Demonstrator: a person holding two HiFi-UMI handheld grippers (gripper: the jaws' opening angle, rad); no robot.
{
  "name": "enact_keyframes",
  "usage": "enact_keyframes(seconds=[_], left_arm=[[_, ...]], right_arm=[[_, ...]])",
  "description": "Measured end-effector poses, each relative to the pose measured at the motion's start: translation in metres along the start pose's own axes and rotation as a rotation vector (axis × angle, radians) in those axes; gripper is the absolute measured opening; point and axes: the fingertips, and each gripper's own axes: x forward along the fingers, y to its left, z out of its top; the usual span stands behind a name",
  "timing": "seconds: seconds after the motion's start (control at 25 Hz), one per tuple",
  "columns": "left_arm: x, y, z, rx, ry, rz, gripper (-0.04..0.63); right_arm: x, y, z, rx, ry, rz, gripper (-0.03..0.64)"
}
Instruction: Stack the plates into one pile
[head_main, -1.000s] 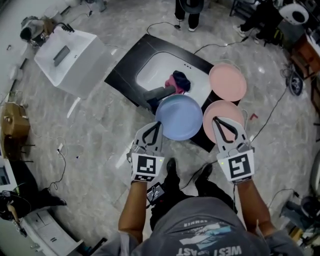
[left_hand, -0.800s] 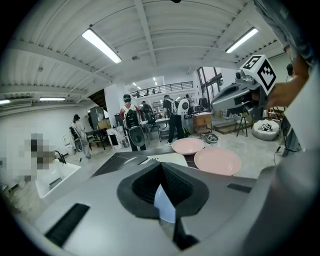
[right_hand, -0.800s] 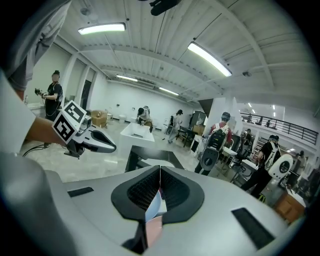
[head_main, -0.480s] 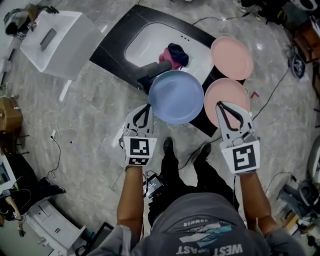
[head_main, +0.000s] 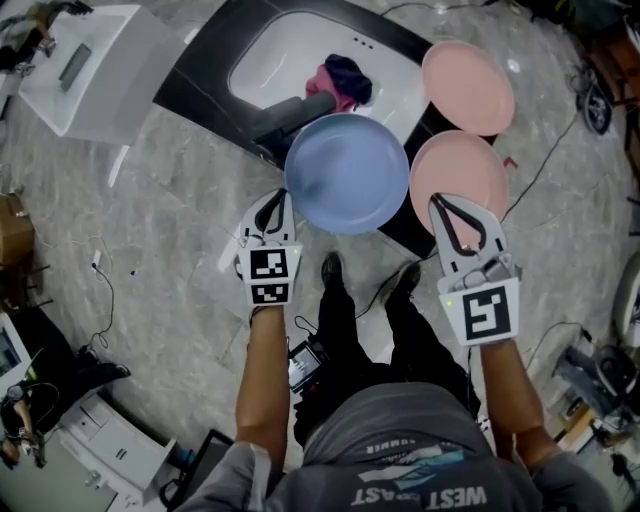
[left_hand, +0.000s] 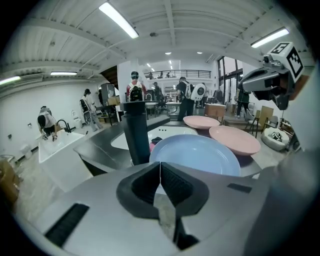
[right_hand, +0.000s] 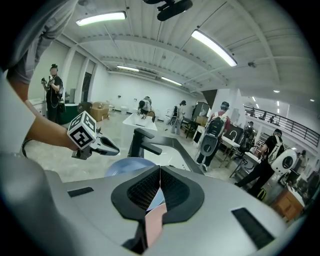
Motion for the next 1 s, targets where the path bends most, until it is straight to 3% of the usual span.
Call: enact_keyframes(seconds=[0.48,0.84,1.0], left_arm=[[0.031,0.003,-0.035,-0.115,0.049,-0.011,0.103],[0.036,0.006,-0.035,-0.214,0.060,0.016,0.124],[0.042,0.002,-0.038,-0.250,0.073,-0.014,0.106]], right_arm=[[0.015,0.013,-0.024,-0.006,0.048,0.022,0.031],[0.018,0.021,-0.032,-0.003,0.065,0.033,0.031],[0.018,0.020,-0.036,0.004,0.067,0.030,0.031]])
